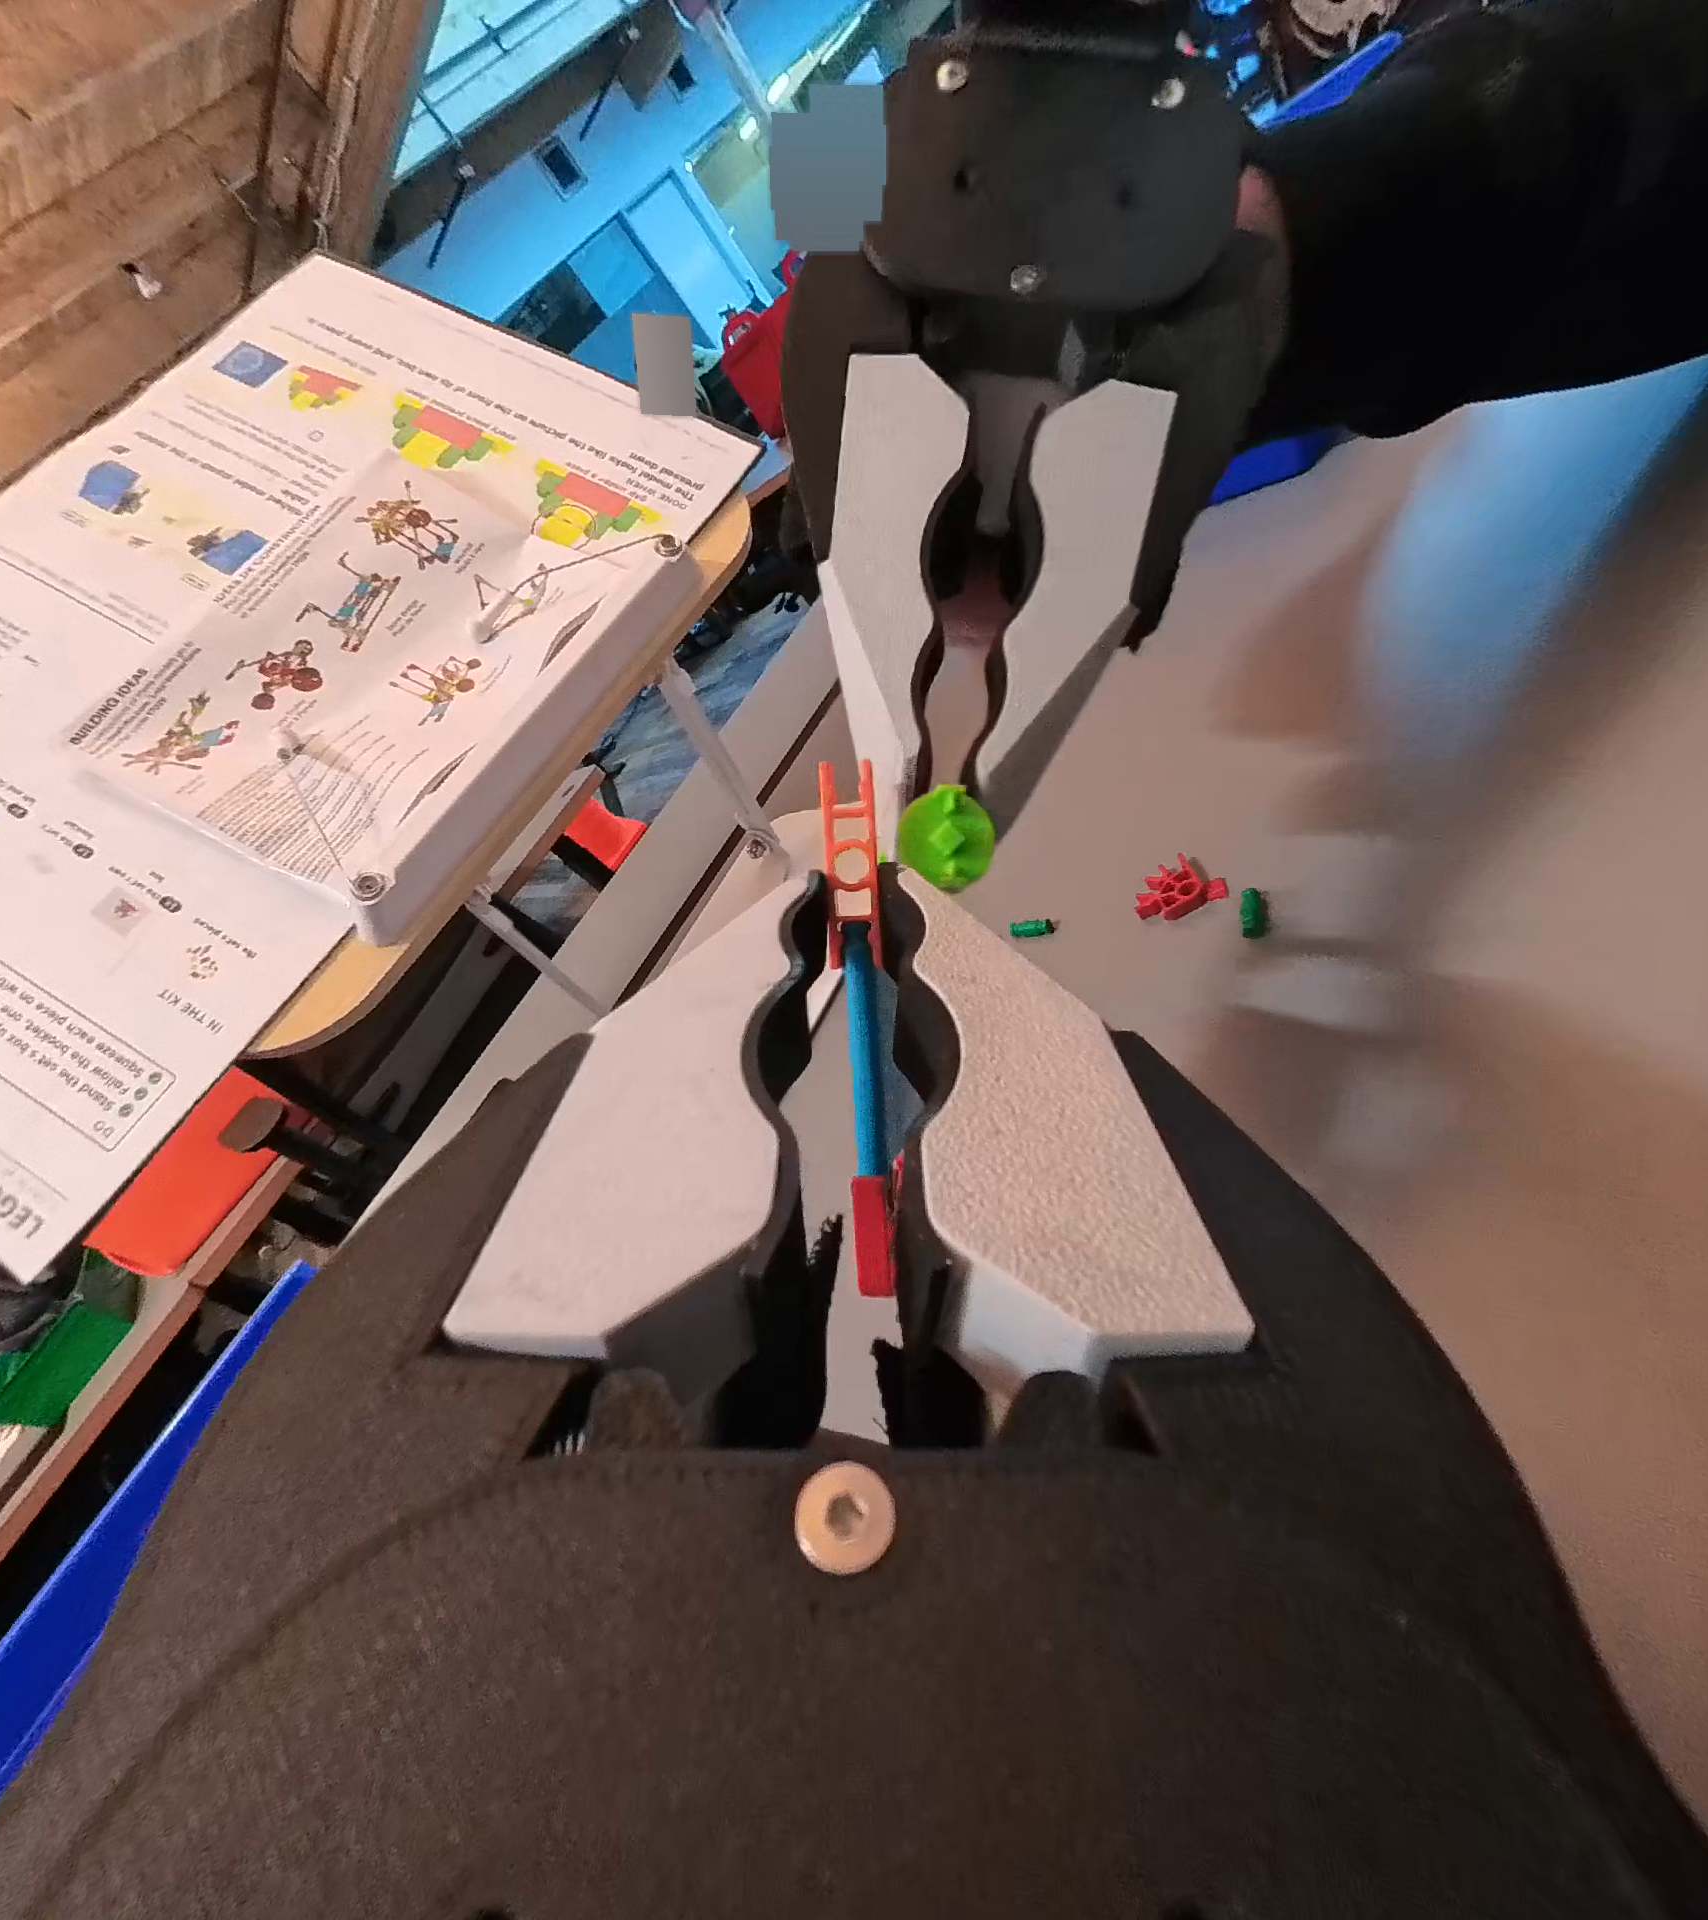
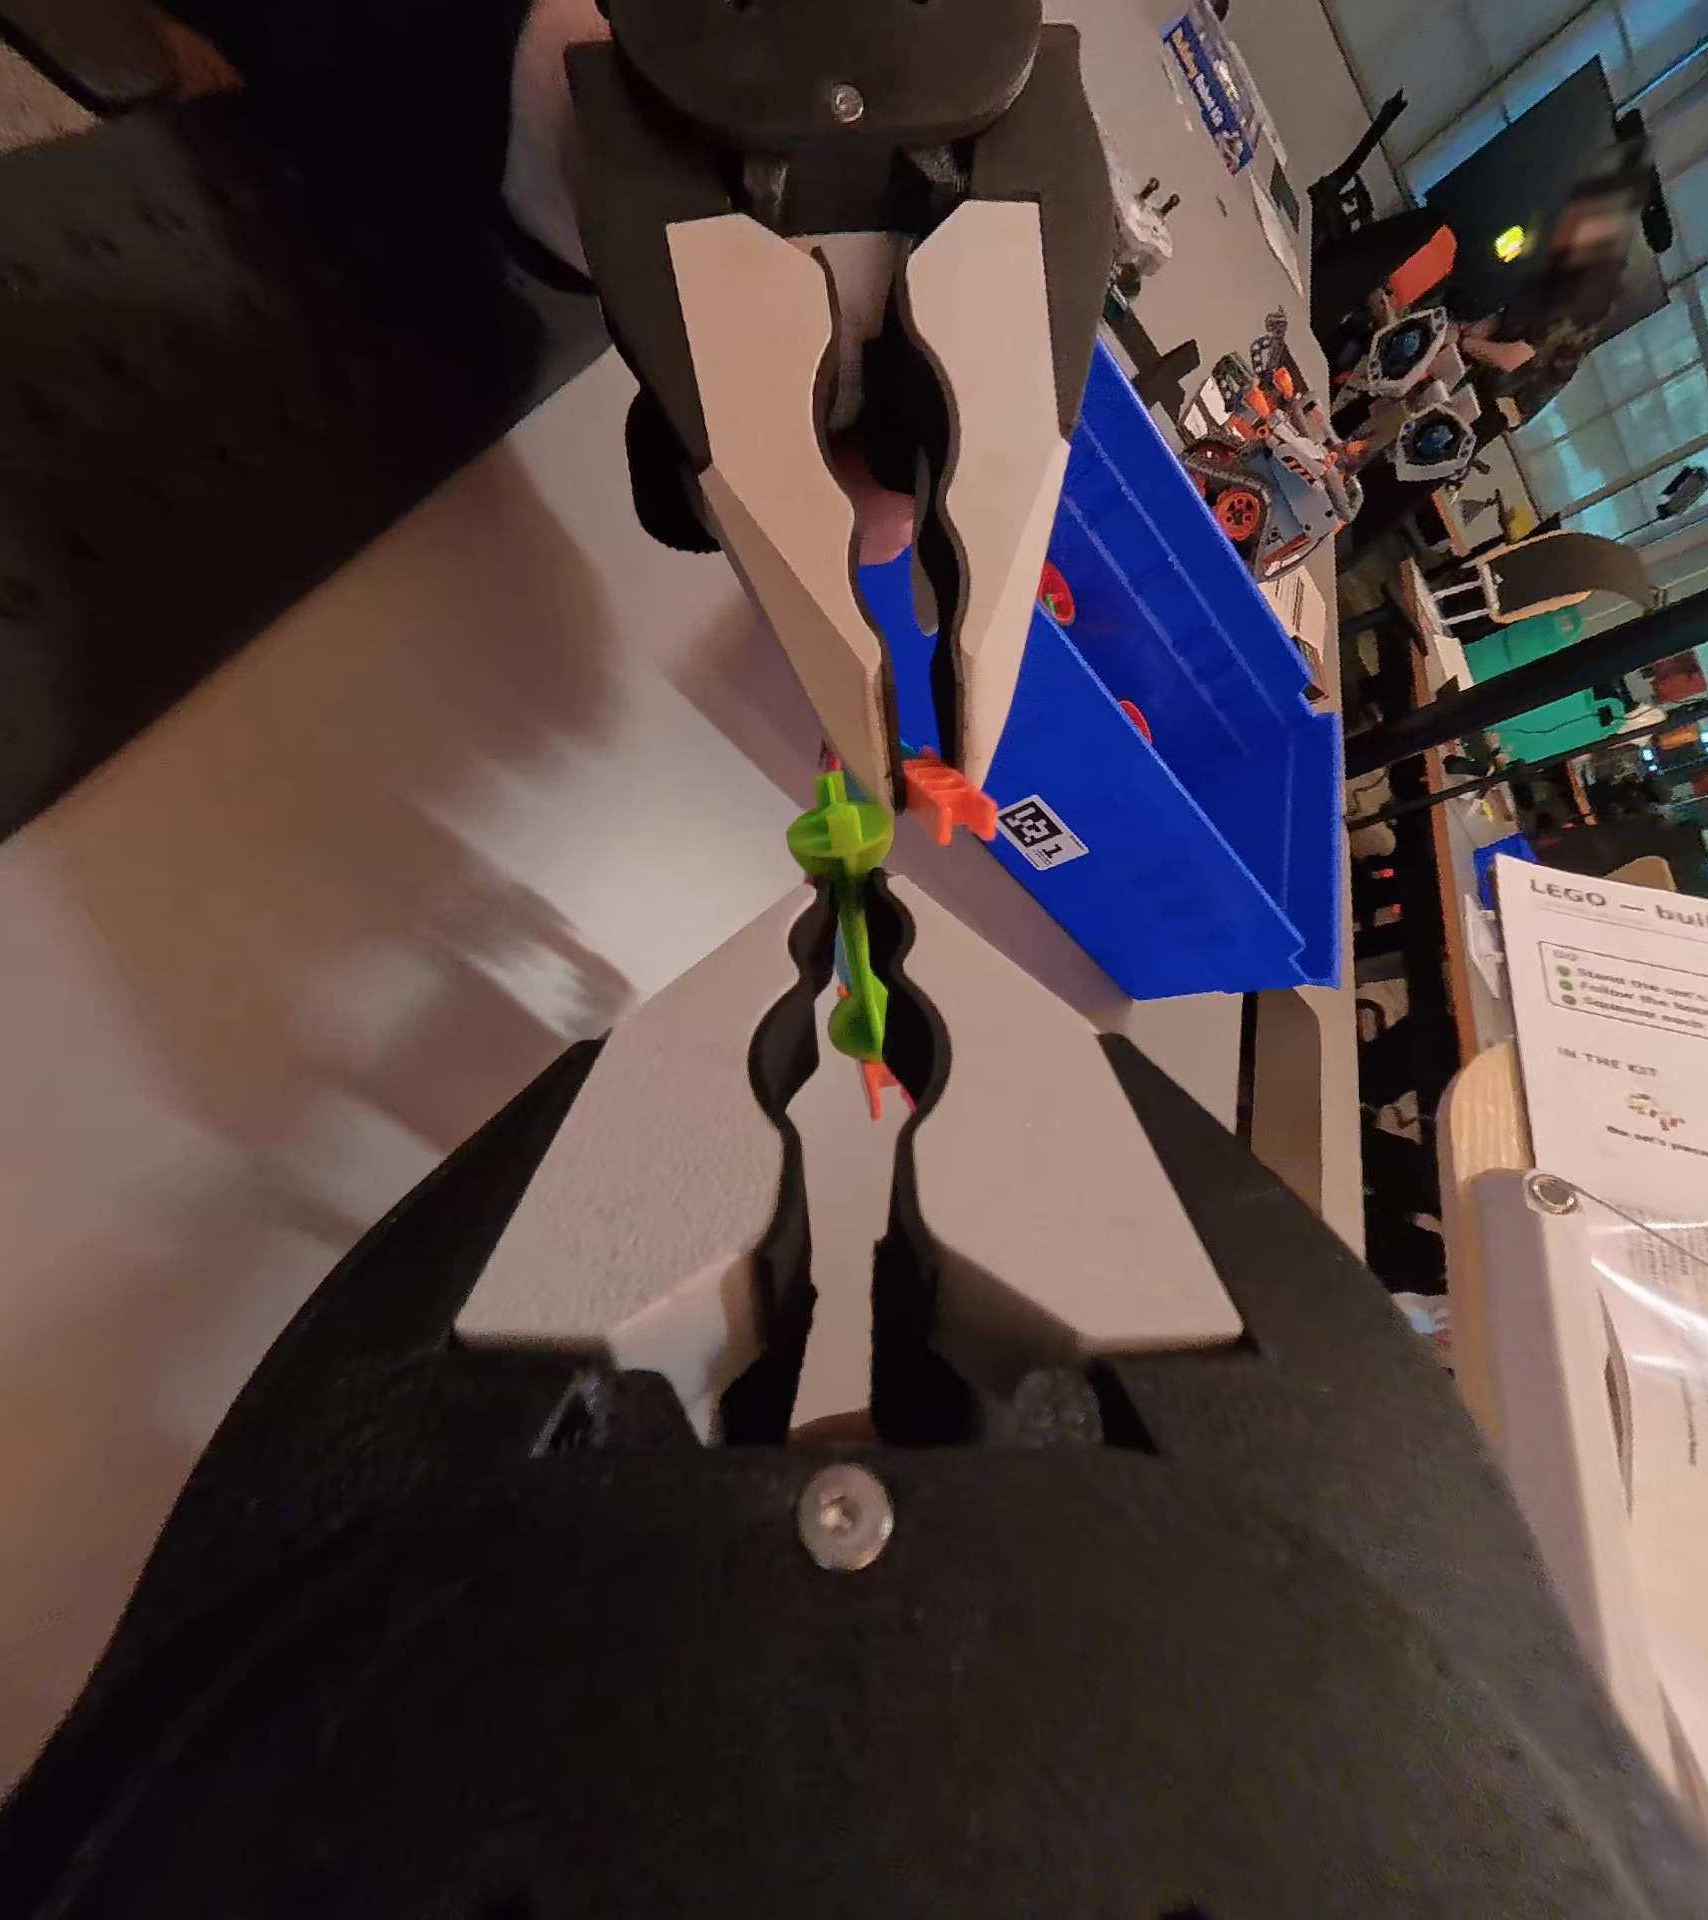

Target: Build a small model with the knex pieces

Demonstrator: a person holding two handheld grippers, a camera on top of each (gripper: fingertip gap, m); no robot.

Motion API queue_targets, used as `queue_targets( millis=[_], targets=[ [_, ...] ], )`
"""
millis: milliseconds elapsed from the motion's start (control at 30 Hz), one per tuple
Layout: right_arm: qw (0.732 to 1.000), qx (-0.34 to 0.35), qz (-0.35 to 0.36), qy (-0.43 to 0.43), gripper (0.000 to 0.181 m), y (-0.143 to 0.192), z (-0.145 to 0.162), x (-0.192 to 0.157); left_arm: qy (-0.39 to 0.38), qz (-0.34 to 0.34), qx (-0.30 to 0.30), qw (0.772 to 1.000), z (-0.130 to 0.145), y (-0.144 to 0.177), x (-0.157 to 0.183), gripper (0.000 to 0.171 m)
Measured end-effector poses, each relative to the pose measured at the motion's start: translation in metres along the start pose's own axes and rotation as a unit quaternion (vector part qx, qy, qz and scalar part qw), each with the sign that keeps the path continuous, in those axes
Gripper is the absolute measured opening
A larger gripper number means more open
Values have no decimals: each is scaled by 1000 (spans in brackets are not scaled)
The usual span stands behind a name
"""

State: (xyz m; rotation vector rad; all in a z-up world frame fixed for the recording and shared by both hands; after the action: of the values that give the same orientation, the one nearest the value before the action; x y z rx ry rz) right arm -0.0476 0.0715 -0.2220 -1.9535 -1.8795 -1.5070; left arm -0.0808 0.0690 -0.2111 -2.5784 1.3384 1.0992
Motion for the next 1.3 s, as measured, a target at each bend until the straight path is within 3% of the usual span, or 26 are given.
queue_targets(
  millis=[733, 1067, 1200, 1300],
  targets=[
    [990, 47, -85, -107, 2, -10, 7, -7, 64, 57, 23, 996, 8, 1, 7, 7],
    [991, 0, -108, -80, 2, -32, 17, -29, 85, 100, -43, 990, 31, -9, 19, 9],
    [991, -10, -110, -68, 2, -36, 16, -35, 93, 114, -61, 987, 33, -10, 20, 18],
    [992, -16, -109, -67, 2, -38, 17, -35, 87, 118, -80, 986, 36, -13, 23, 8]
  ],
)
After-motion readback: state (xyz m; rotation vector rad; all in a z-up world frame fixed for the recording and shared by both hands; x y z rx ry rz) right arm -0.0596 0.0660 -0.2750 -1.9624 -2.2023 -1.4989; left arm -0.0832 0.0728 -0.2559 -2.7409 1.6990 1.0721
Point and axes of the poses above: each gripper's, where its closed fingertips meet, y back along the fingers, z out of its underside, x = y × z across the jaws, the point moved 2 cm from there along y, back along the fingers, and after that the axes turned 10 degrees about -x, right-handed, at the moved point
